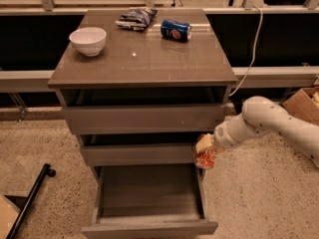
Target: Pick coke can from bottom drawer and place on counter
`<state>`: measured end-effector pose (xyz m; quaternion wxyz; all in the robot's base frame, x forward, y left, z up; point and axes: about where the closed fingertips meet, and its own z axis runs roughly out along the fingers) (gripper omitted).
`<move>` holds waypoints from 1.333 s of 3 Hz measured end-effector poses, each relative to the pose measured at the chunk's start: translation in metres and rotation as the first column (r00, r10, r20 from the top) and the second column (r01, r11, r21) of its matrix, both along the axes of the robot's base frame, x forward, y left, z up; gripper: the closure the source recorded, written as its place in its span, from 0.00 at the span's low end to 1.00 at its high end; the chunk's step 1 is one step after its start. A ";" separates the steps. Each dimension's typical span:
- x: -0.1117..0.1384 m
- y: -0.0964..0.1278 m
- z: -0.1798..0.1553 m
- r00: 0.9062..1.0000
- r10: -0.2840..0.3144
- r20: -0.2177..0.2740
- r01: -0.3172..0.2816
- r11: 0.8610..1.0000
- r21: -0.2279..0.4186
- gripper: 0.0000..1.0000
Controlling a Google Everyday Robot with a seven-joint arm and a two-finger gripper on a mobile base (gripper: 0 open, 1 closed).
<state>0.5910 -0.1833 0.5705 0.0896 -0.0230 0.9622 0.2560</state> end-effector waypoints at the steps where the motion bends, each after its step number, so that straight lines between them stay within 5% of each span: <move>1: 0.003 -0.009 0.095 0.983 0.045 0.181 -0.032 0.997 -0.075 1.00; 2: 0.003 -0.003 0.185 0.926 0.090 0.367 -0.042 0.990 -0.138 1.00; 3: 0.001 0.003 0.259 0.846 0.108 0.522 -0.022 0.985 -0.168 1.00; 4: 0.001 0.003 0.258 0.847 0.110 0.520 -0.024 0.985 -0.168 1.00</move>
Offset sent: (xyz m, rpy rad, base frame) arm 0.0016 0.0032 0.3119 -0.2024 -0.6454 0.0953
